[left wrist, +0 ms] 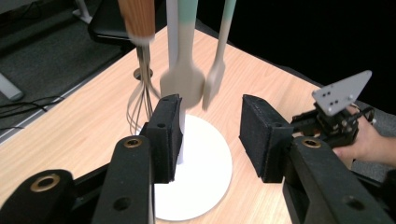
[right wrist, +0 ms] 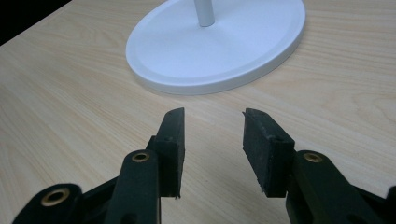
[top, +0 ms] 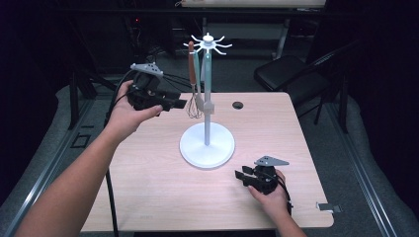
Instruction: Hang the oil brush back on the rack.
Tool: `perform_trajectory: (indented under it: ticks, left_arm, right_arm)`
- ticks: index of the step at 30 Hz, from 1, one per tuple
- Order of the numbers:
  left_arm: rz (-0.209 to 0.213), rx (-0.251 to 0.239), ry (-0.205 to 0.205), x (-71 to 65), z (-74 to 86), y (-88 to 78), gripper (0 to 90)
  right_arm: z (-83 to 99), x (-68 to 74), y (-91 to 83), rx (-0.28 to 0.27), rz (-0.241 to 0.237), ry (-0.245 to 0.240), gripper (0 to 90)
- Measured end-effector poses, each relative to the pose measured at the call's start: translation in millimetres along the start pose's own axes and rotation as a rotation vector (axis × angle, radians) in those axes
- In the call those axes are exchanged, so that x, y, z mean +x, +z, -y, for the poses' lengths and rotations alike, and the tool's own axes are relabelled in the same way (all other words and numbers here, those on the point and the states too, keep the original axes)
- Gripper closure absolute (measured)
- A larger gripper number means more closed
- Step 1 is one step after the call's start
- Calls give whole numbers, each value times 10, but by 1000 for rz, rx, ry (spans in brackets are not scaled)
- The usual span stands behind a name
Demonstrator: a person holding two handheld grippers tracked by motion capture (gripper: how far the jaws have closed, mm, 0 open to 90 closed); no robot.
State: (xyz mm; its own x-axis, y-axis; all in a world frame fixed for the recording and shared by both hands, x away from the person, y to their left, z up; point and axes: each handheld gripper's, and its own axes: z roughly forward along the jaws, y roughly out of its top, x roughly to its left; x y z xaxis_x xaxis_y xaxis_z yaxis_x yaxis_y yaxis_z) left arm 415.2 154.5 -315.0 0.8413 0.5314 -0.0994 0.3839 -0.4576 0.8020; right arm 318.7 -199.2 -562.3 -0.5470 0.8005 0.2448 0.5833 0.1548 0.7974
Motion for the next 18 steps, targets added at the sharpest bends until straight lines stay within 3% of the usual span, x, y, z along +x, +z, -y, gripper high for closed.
perform_trajectory:
  ticks: [8,18]
  left_arm:
    - [-57,-17,-67,84,470,49,551]
    - [-118,-18,-114,28,931,191,540]
  right_arm:
    - [-3,-35,-17,-10,6,18,587]
    - [0,-28,-12,-1,8,18,585]
